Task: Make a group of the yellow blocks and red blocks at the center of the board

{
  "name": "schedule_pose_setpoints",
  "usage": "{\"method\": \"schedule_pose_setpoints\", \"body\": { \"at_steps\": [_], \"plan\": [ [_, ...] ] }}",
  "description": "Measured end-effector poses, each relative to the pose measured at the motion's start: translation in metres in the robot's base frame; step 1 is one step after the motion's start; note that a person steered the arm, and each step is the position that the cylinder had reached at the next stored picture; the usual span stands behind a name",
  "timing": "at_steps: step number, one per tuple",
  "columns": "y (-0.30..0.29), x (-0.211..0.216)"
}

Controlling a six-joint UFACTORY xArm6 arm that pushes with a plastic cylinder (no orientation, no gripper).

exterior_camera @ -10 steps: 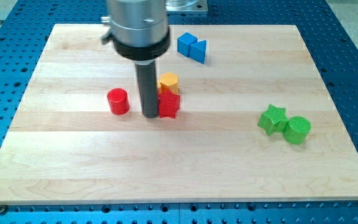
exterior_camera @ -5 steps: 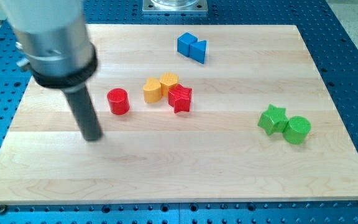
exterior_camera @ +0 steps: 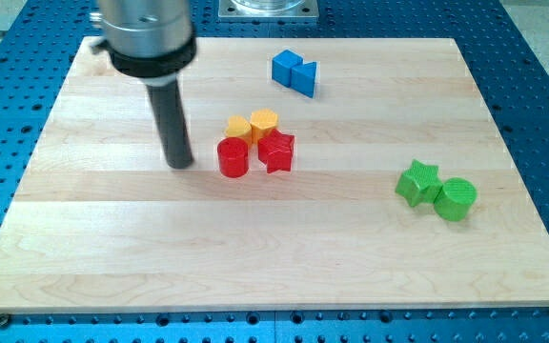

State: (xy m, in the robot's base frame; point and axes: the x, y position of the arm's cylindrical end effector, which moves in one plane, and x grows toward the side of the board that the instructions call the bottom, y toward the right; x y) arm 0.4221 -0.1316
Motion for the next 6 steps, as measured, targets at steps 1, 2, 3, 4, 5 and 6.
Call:
{"method": "schedule_pose_setpoints", "body": {
  "at_steps": [1, 2, 3, 4, 5, 6],
  "plan": [
    [0.038, -0.028],
    [0.105, -0.027],
    [0.097, -0.048],
    [0.100, -0.071],
    [0.147, -0.068],
    [0.152, -0.061]
  ]
}}
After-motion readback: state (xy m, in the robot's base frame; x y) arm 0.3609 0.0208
